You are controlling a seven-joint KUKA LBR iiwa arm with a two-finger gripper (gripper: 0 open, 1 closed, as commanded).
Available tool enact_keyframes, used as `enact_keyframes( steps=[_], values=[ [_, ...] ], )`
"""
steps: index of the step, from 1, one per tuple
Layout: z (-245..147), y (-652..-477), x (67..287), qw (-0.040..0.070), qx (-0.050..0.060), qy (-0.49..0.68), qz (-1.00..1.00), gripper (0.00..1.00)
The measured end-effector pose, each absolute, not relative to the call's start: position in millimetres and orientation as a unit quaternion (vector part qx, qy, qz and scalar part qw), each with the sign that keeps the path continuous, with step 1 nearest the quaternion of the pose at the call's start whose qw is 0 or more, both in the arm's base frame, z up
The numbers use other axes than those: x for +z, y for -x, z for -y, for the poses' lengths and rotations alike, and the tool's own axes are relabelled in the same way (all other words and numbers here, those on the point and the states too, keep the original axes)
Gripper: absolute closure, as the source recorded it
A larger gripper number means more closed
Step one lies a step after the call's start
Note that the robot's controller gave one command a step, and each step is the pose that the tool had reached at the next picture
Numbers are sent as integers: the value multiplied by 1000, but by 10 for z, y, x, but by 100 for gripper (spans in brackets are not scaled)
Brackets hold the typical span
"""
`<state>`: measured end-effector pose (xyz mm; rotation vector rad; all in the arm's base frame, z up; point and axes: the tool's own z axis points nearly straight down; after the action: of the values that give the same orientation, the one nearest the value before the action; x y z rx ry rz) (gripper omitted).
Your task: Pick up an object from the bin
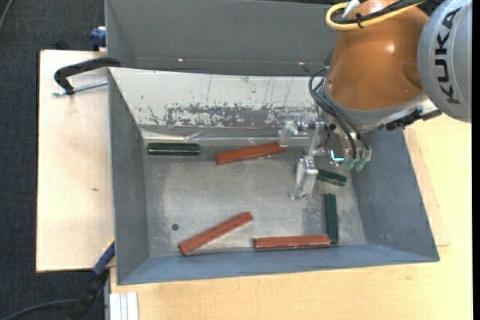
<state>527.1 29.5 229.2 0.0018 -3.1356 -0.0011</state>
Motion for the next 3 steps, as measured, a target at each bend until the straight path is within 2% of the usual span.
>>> enact_keyframes(
  steps=[1,2,3],
  values=[
    [-955,-4916,1313,4,-1,-58,998,0],
    [-947,-4951,670,3,0,-92,996,0],
    [-948,-4968,705,0,-1,-91,996,100]
  ],
)
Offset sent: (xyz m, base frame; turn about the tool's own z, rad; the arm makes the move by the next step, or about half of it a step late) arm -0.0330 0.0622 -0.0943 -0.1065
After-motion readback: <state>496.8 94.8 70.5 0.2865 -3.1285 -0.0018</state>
